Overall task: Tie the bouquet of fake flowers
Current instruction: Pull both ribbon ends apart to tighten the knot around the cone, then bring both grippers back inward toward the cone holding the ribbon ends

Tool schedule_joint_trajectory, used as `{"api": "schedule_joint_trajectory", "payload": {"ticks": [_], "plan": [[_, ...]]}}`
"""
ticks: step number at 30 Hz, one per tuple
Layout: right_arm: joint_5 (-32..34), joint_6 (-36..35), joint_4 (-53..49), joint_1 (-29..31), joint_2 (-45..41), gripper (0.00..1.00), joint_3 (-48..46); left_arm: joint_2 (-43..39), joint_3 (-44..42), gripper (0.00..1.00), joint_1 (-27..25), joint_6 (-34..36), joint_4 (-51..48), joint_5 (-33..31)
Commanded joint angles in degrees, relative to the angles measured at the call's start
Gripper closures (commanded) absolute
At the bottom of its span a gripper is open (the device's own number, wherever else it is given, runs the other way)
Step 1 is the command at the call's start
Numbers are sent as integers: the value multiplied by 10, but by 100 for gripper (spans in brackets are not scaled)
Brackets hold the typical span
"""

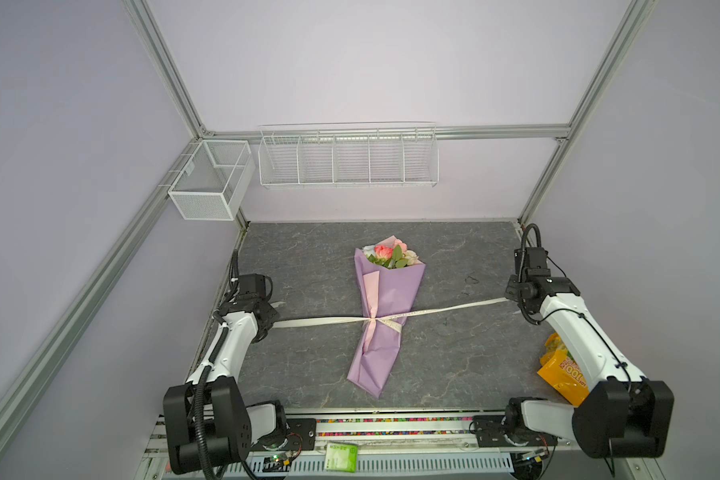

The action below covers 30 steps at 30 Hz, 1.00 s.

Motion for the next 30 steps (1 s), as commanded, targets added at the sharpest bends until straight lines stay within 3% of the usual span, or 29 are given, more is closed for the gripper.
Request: {"api": "schedule_joint_trajectory", "payload": {"ticks": [1, 9, 18, 25, 28, 30], "plan": [[52, -13, 28, -36, 4, 94, 15, 12, 20, 100, 11, 14, -16, -77], [69, -32, 54, -114, 35, 93, 43, 36, 18, 100, 26, 8, -24, -153], [88, -65, 94, -140, 88, 93, 80, 57, 3, 100, 56, -7, -20, -185], [23, -48, 78, -178, 99, 94, 104, 43, -6, 100, 71, -7, -6, -158], [-47, -50, 78, -174, 98, 94, 106, 37, 5, 100, 70, -4, -9, -97], [-128, -55, 65, -168, 101, 93, 112, 18, -3, 100, 70, 21, 29, -11]]}}
